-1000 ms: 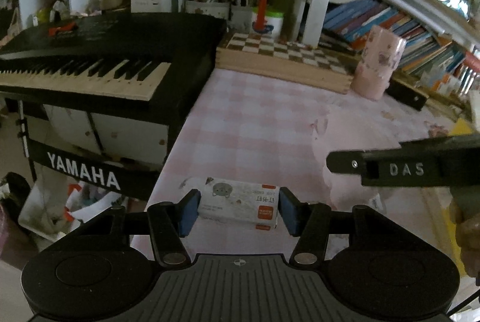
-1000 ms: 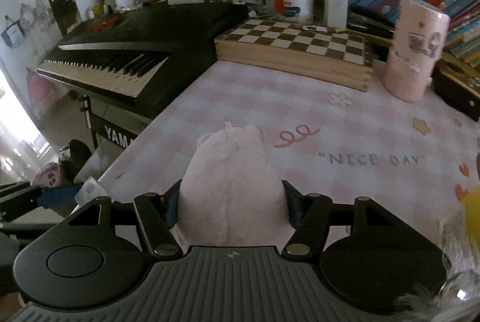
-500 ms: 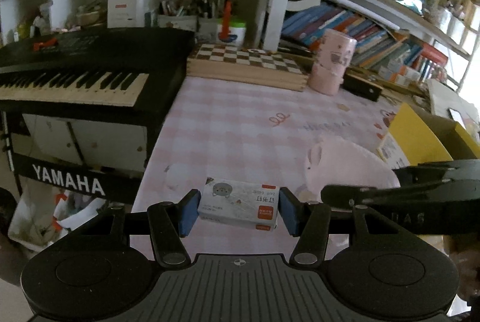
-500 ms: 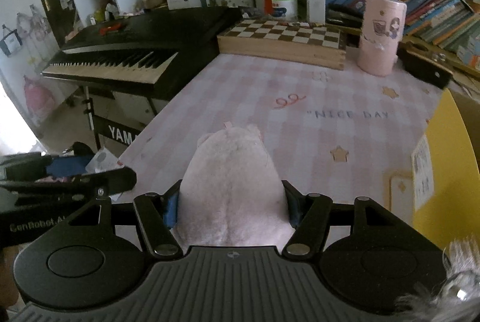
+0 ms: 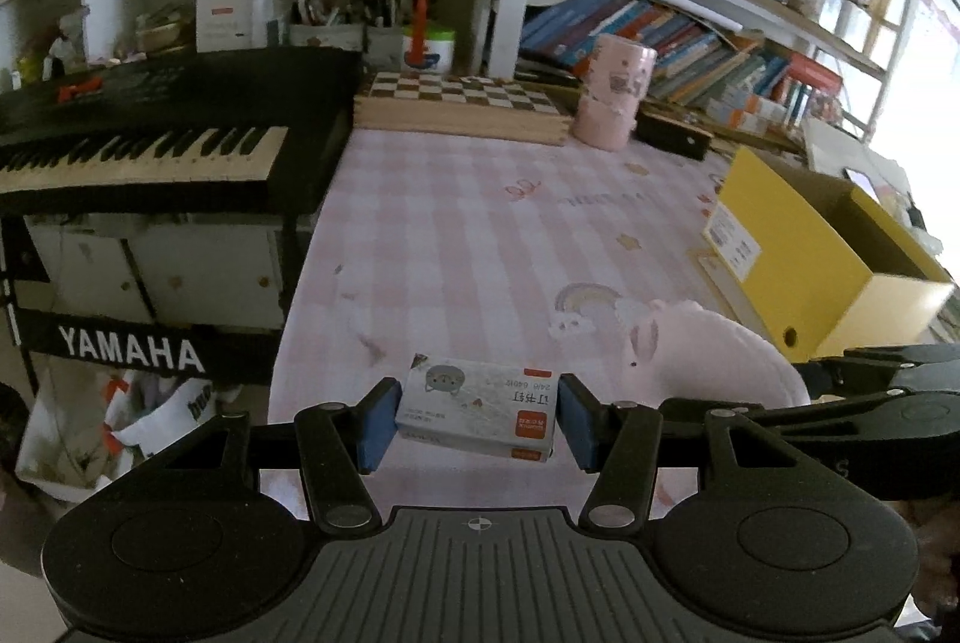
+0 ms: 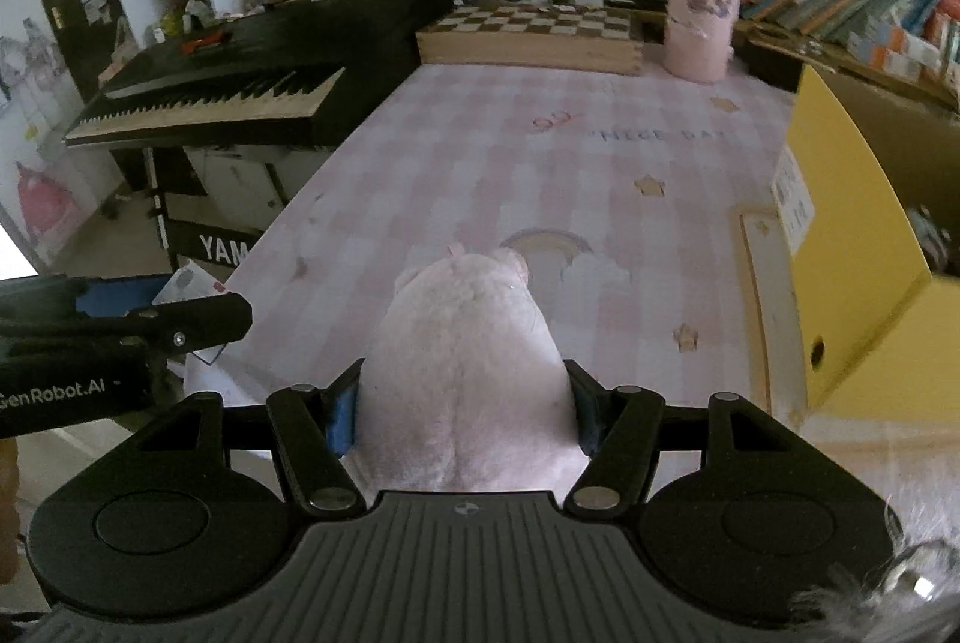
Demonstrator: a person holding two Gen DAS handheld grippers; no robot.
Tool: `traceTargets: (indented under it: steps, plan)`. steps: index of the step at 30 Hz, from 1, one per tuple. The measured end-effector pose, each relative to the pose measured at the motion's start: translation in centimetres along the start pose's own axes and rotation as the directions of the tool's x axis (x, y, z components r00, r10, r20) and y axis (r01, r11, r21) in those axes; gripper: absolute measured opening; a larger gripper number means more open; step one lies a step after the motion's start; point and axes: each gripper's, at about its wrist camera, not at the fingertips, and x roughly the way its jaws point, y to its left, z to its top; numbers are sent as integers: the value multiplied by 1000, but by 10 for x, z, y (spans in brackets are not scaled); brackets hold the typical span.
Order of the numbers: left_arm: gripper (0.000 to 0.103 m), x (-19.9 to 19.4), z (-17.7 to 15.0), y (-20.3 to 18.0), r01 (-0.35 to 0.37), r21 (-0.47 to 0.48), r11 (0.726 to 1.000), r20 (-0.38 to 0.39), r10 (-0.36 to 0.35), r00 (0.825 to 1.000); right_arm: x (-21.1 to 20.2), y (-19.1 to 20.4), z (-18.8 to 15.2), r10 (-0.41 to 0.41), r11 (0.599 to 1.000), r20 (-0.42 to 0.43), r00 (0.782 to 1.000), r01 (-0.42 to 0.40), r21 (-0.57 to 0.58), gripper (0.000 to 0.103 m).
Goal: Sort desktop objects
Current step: 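Carry the pig and white box in both tools over the yellow box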
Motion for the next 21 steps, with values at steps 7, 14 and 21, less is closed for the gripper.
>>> traceTargets:
  steps: [7, 14, 21]
  plan:
    - [55, -21, -22, -4, 32, 49, 998, -14, -31, 999, -23, 14, -33, -26, 998, 2, 1000, 26, 50, 62]
    - [55, -33, -37, -12, 73, 87, 994, -31, -70, 997, -42, 20, -60, -58, 994, 1, 998, 58, 93, 62]
    - [55, -34, -45, -33, 152, 140, 978, -52, -146, 988, -64, 9, -82, -127, 979, -2, 992, 126, 160, 62]
